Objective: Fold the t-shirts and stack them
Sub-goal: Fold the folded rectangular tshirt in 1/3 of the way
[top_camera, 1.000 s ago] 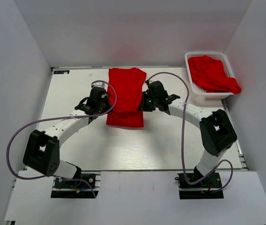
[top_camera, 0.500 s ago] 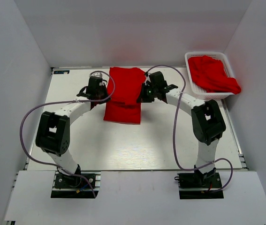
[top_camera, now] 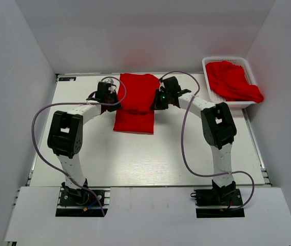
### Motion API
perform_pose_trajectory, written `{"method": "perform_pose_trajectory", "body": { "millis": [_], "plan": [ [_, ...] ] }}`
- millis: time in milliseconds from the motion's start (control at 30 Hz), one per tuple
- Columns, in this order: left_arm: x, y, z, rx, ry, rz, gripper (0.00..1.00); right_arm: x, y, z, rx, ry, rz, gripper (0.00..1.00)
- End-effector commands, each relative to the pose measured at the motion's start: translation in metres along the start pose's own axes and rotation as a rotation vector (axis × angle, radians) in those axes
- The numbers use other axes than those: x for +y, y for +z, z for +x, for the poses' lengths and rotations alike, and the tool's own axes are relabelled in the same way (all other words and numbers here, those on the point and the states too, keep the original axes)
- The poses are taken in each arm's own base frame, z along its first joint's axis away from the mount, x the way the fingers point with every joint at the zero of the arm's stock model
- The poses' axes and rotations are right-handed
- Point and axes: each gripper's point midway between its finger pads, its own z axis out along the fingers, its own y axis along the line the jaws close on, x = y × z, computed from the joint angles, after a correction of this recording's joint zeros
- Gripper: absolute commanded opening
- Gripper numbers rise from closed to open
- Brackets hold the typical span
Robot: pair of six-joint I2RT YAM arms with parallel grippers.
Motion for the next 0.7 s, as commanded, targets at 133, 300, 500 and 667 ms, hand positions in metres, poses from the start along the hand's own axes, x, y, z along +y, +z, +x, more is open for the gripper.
{"method": "perform_pose_trajectory", "body": {
  "millis": [133,300,500,667],
  "plan": [
    [-0.001,0.023,-0.088,-0.165,-0.112,0.064,0.77,-0.001,0.02,-0.077,-0.153,0.151,-0.097,0.51],
    [0.007,0.02,-0.127,-0.208,-0.152,0.069,1.0,0.012,0.005,-0.126,-0.229,0.133,-0.188,0.9],
    [0.001,-0.007,-0.121,-0.185,-0.051,0.092,1.0,0.009,-0.027,-0.102,-0.215,-0.028,-0.092,0.9],
    [0.006,-0.04,-0.059,-0.115,0.01,0.093,1.0,0.018,-0.057,-0.046,-0.151,-0.092,-0.084,0.9]
  ]
}}
